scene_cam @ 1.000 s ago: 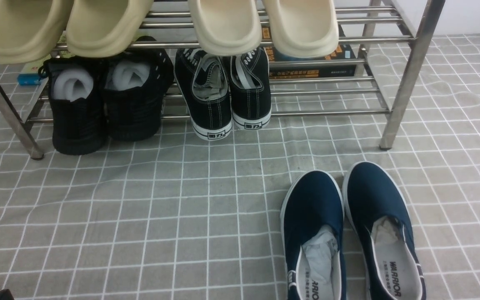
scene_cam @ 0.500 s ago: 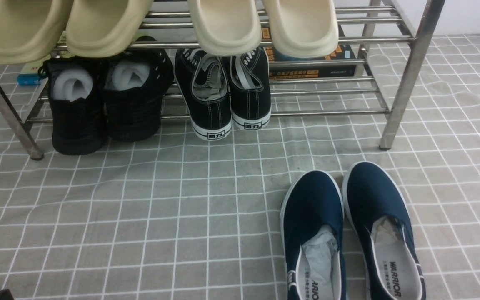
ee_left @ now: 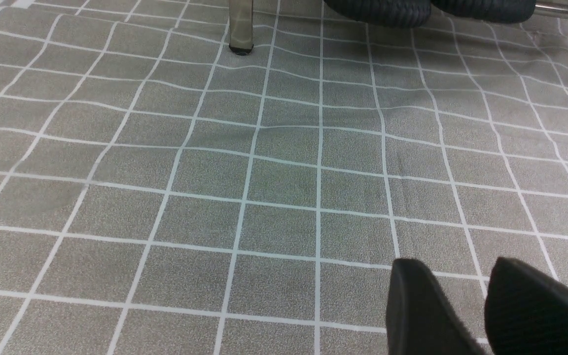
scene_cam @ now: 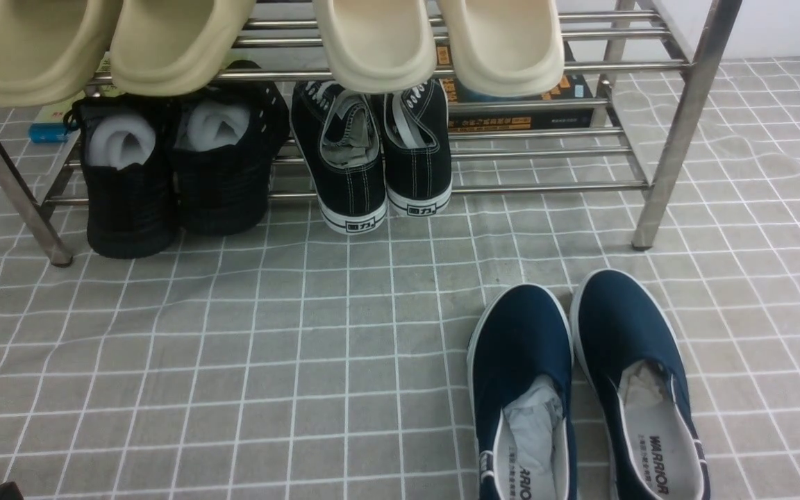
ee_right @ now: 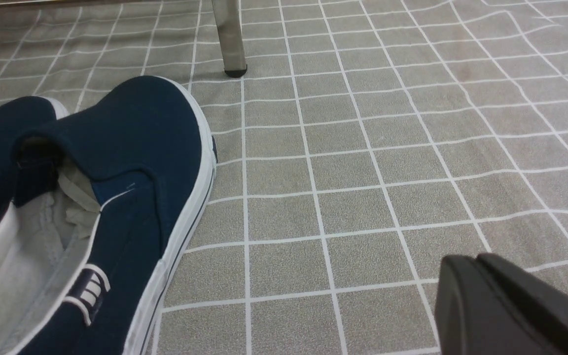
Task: Take the shoes off the shelf with your hand from the grey coffee tablecloth.
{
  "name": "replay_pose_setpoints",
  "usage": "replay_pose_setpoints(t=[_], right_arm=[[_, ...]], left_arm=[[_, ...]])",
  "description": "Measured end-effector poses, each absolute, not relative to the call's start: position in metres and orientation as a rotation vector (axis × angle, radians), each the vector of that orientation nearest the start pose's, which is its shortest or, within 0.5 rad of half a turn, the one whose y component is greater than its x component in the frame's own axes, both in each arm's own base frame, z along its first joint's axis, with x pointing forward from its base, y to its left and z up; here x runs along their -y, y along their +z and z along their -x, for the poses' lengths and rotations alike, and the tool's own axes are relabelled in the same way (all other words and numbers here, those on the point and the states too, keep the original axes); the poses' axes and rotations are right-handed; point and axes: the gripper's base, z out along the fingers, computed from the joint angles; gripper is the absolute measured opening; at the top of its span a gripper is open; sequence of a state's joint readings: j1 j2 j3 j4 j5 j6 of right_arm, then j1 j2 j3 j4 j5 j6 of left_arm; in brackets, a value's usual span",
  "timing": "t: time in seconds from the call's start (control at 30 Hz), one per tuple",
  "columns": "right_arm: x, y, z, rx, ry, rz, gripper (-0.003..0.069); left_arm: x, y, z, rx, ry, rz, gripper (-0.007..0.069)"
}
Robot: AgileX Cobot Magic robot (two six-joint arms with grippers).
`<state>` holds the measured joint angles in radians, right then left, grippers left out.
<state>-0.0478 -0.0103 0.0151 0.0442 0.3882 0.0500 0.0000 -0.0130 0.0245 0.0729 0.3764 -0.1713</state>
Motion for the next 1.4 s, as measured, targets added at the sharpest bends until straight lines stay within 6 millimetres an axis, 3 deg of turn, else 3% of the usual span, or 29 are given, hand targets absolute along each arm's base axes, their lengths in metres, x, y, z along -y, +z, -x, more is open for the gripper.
replay_pose_setpoints(t=[1.4], right_arm=[[0.0009,0.1738,-0.0521,-1.873,0.044,-0.116,0.008]], left_arm=[[-0.0024,0.1719,-0.0524,-1.867,-0.046,0.115,0.0242]])
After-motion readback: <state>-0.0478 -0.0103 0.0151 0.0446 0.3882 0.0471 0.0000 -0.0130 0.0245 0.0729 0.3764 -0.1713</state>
